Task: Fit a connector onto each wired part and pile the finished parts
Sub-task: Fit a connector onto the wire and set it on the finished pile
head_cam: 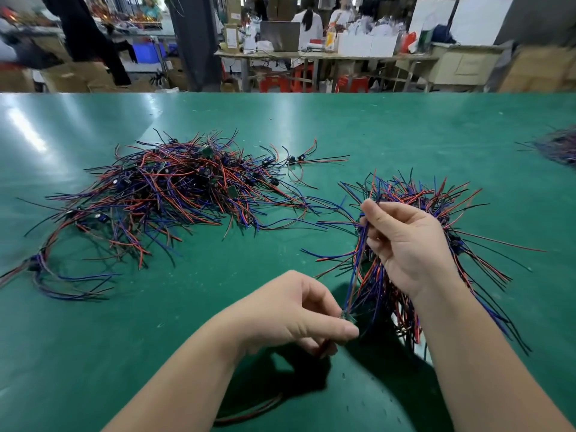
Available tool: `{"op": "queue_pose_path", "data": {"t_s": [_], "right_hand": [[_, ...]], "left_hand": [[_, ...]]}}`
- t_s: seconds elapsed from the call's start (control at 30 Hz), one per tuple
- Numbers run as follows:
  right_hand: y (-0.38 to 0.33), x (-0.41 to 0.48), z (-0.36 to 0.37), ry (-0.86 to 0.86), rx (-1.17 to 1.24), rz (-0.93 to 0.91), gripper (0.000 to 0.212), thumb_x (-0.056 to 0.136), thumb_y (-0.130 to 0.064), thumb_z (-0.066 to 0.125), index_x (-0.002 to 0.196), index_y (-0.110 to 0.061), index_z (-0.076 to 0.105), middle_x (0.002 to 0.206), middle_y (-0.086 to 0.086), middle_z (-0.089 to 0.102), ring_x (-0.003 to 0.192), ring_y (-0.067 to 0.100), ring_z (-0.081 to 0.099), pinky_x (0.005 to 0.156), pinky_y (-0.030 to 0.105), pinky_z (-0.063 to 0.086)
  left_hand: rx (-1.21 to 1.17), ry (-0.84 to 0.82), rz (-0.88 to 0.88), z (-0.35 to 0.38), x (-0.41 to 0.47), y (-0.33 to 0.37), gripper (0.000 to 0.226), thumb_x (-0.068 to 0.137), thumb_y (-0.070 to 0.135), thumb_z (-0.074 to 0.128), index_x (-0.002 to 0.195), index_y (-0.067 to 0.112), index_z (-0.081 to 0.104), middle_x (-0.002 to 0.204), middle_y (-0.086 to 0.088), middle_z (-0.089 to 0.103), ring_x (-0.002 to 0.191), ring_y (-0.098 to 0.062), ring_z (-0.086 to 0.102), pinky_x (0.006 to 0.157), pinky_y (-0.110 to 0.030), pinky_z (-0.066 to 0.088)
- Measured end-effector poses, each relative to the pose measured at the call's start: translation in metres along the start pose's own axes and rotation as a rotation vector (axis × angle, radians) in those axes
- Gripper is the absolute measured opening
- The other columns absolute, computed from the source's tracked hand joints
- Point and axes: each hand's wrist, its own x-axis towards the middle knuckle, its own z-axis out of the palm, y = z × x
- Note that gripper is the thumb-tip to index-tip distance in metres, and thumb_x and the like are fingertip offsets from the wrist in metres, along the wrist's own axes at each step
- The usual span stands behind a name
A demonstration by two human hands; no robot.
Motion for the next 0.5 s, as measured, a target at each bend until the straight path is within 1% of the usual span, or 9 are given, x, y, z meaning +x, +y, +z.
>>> {"op": "queue_pose_path", "data": {"t_s": [0.1,0.17,0.2,0.23,0.27,0.33,0.4,0.43,0.5], "right_hand": [[0.0,-0.001,-0.002,0.063,-0.034,-0.004,0.016,0.075,-0.018,0.072,0.062,-0.012,0.067,0.052,0.001,0.061,0.04,0.005,0.047,0.04,0.015,0.039],[0.0,0.002,-0.005,0.15,-0.01,-0.026,0.018,0.087,-0.019,0.066,0.071,-0.011,0.065,0.054,0.0,0.061,0.04,0.006,0.048,0.039,0.015,0.038],[-0.001,0.004,-0.007,0.201,0.025,-0.046,0.018,0.092,-0.02,0.061,0.076,-0.012,0.064,0.056,0.0,0.062,0.04,0.006,0.048,0.039,0.015,0.037],[-0.002,0.005,-0.008,0.25,0.067,-0.074,0.017,0.096,-0.018,0.055,0.082,-0.013,0.063,0.061,0.0,0.062,0.04,0.008,0.049,0.039,0.016,0.036],[-0.003,0.007,-0.009,0.294,0.1,-0.112,0.016,0.098,-0.015,0.05,0.087,-0.015,0.061,0.067,0.001,0.062,0.04,0.008,0.049,0.04,0.017,0.036],[-0.001,0.006,-0.008,0.327,0.054,-0.218,0.015,0.097,-0.008,0.046,0.09,-0.018,0.055,0.076,0.002,0.058,0.043,0.008,0.051,0.043,0.018,0.038],[0.004,0.002,-0.004,0.233,-0.111,-0.306,0.016,0.092,-0.003,0.051,0.088,-0.018,0.055,0.076,0.001,0.057,0.048,0.008,0.054,0.047,0.019,0.041],[0.008,-0.001,-0.001,0.111,-0.223,-0.317,0.014,0.091,-0.005,0.056,0.087,-0.018,0.058,0.074,0.0,0.06,0.051,0.009,0.056,0.049,0.02,0.043],[0.017,-0.008,0.007,-0.203,-0.523,-0.291,0.005,0.086,-0.015,0.067,0.084,-0.02,0.068,0.075,-0.004,0.067,0.058,0.012,0.06,0.055,0.023,0.047]], "left_hand": [[0.023,-0.079,-0.035,-0.005,-0.001,-0.004,0.019,0.074,0.013,0.081,0.069,0.02,0.064,0.061,0.001,0.065,0.051,-0.007,0.059,0.051,-0.016,0.048],[0.093,-0.15,-0.081,-0.006,-0.002,-0.007,0.018,0.072,0.017,0.083,0.069,0.02,0.066,0.064,0.0,0.065,0.053,-0.009,0.059,0.053,-0.018,0.049],[0.11,-0.134,-0.085,-0.005,-0.002,-0.008,0.017,0.071,0.019,0.084,0.069,0.02,0.067,0.064,-0.001,0.065,0.054,-0.009,0.059,0.053,-0.018,0.049],[0.1,-0.066,-0.068,-0.005,0.0,-0.008,0.017,0.071,0.02,0.083,0.069,0.019,0.067,0.064,-0.002,0.065,0.053,-0.009,0.057,0.052,-0.018,0.049],[0.055,0.042,-0.04,-0.005,0.003,-0.007,0.017,0.072,0.021,0.083,0.069,0.018,0.067,0.063,-0.002,0.065,0.052,-0.009,0.057,0.051,-0.018,0.049],[-0.12,0.278,0.028,-0.009,0.009,-0.004,0.019,0.07,0.024,0.08,0.073,0.011,0.065,0.065,-0.004,0.067,0.054,-0.011,0.062,0.051,-0.02,0.05],[-0.305,0.442,0.086,-0.015,0.01,0.0,0.03,0.063,0.027,0.076,0.079,0.005,0.063,0.069,-0.007,0.068,0.055,-0.013,0.066,0.049,-0.019,0.051],[-0.353,0.491,0.109,-0.016,0.011,0.001,0.032,0.062,0.028,0.074,0.08,0.004,0.063,0.069,-0.008,0.069,0.055,-0.013,0.067,0.048,-0.019,0.051],[-0.382,0.528,0.146,-0.016,0.011,0.001,0.03,0.064,0.027,0.071,0.08,0.003,0.063,0.068,-0.007,0.07,0.055,-0.014,0.068,0.047,-0.019,0.051]]}}
